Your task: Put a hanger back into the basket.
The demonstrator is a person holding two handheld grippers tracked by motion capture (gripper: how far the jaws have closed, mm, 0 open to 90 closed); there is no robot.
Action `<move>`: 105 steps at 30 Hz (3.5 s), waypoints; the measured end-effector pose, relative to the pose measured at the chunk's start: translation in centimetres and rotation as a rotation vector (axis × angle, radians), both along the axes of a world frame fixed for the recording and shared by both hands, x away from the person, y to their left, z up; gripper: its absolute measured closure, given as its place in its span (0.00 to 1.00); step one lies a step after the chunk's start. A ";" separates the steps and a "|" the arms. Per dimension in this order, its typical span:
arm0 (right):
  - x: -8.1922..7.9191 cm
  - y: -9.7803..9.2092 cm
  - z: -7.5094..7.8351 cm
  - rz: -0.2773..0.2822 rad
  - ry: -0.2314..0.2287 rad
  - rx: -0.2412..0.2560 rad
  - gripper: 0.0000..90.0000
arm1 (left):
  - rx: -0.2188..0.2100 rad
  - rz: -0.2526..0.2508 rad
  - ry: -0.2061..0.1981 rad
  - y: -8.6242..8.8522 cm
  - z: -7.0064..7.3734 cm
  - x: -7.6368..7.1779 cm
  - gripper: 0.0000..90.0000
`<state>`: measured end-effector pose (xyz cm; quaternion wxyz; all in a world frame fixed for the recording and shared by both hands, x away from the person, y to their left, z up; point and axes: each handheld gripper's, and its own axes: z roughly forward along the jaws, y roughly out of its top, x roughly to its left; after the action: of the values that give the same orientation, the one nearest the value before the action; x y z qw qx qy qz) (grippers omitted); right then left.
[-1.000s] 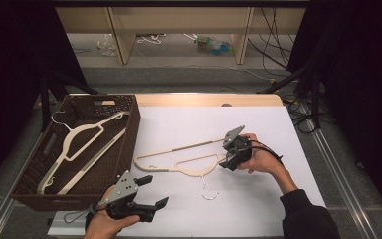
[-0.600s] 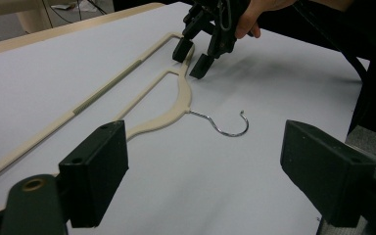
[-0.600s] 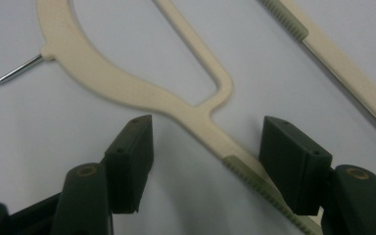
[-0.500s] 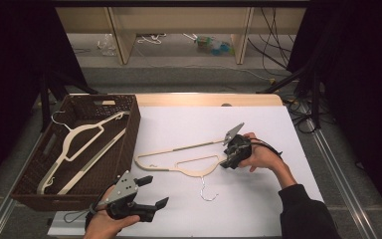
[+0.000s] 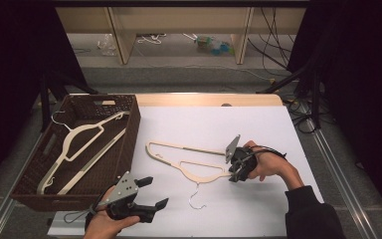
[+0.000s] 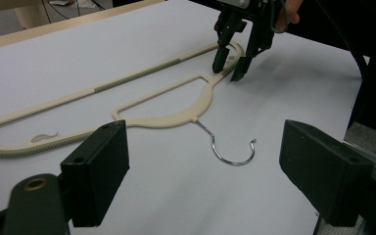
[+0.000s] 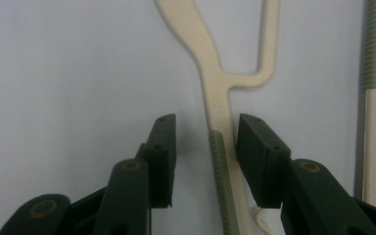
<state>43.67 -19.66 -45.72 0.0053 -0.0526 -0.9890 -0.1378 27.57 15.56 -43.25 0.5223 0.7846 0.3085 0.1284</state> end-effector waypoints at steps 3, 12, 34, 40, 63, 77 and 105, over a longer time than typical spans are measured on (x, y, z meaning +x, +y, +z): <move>-0.2 0.1 0.1 0.025 0.008 -0.015 0.76 | -0.001 0.001 0.000 0.0 0.0 0.0 0.21; -0.5 0.3 0.1 0.073 0.012 -0.044 0.85 | 0.000 0.000 0.002 0.0 -0.1 0.0 0.22; -0.8 0.6 1.3 0.118 -0.023 -0.125 0.89 | 0.144 -0.041 -0.054 -1.7 -1.1 0.1 0.23; -1.3 1.0 2.5 0.130 -0.021 -0.136 0.89 | 0.202 -0.061 -0.081 -3.3 -2.1 1.2 0.24; -1.9 1.0 5.5 0.131 -0.068 -0.102 0.89 | 0.457 -0.109 -0.176 -8.2 -5.4 7.2 0.32; -2.0 1.0 5.5 0.145 -0.061 -0.091 0.89 | 0.492 -0.217 -0.282 -9.9 -4.7 7.4 0.55; -1.7 -1.8 7.9 -0.032 -0.085 0.069 0.66 | 0.576 -0.419 -0.498 -10.8 0.6 7.9 0.94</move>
<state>41.97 -21.42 -37.84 -0.0372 -0.0623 -0.9821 -0.1740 35.46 4.73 -42.64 0.3553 0.8890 -0.0411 0.2859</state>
